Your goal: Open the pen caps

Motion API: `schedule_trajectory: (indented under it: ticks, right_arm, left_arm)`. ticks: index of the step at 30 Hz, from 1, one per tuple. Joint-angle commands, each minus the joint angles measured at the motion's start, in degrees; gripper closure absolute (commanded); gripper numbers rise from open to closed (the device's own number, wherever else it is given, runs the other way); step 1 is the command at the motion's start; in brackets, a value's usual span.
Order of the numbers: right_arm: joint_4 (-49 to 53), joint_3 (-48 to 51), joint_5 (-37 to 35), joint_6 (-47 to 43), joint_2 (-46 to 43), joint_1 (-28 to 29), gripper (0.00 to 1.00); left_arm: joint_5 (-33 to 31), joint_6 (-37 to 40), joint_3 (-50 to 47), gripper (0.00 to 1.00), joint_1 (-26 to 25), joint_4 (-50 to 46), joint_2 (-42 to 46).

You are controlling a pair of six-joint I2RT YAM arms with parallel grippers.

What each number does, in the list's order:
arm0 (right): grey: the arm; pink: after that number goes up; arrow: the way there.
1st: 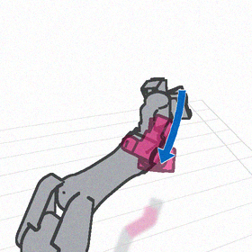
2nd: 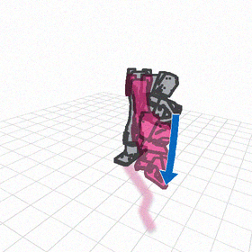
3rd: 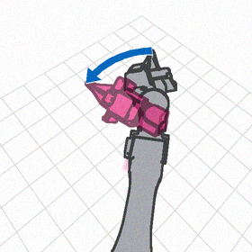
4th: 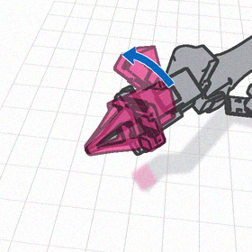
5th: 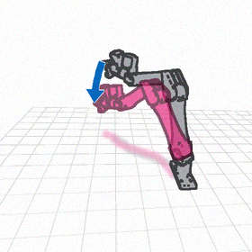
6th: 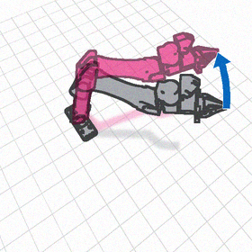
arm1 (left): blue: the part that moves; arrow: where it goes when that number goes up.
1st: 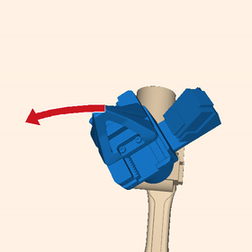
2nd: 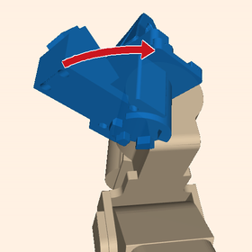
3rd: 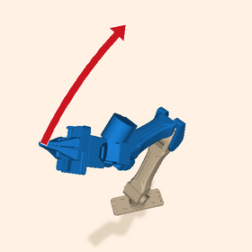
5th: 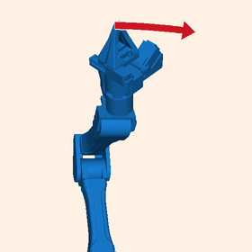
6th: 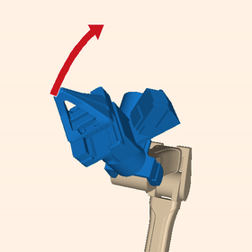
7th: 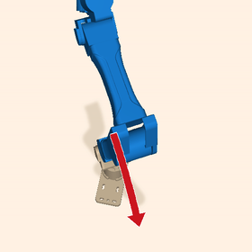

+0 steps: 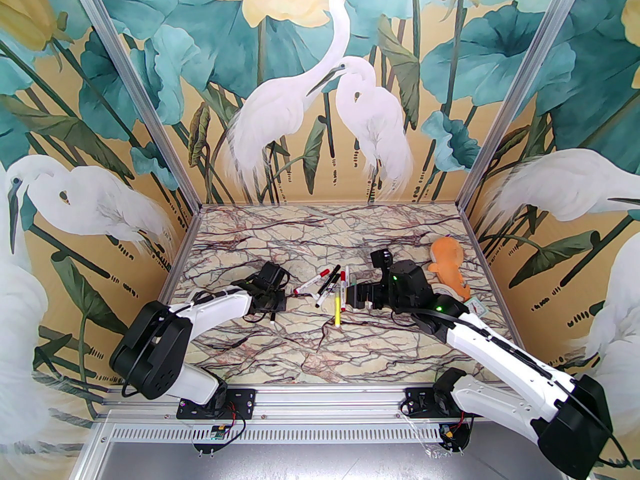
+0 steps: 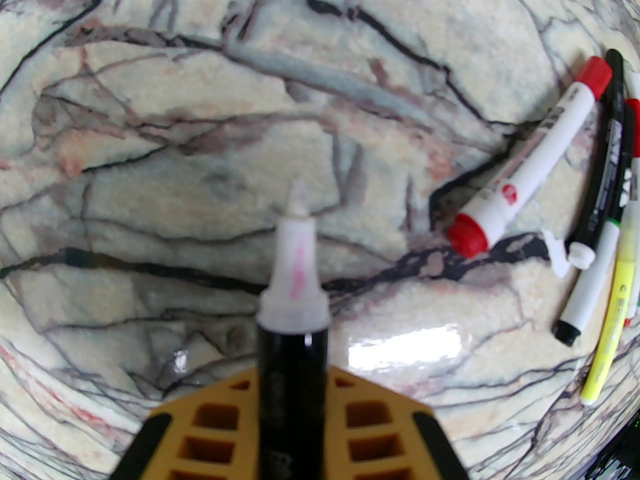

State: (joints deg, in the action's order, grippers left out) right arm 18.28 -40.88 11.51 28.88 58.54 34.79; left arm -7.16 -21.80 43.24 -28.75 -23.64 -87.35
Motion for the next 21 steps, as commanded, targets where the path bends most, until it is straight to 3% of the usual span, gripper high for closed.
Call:
schedule_trajectory:
  ticks: [1, 9, 21]
  right_arm:
    - [-1.8, 1.3, -1.4, 1.2, -1.4, -0.6, 0.01]
    - [-1.3, 2.3, -2.6, 1.1, -2.7, -0.8, 0.01]
    - [-1.0, 2.9, -2.7, 1.5, -3.2, -0.9, 0.01]
  left_arm:
    - [-0.3, 0.1, 1.5, 0.87, 0.5, -1.6, -1.3]
    - [-3.4, -1.5, 2.8, 0.83, 0.5, -4.0, -3.1]
    - [-3.6, -1.8, 2.0, 0.67, 0.5, -3.8, -1.7]
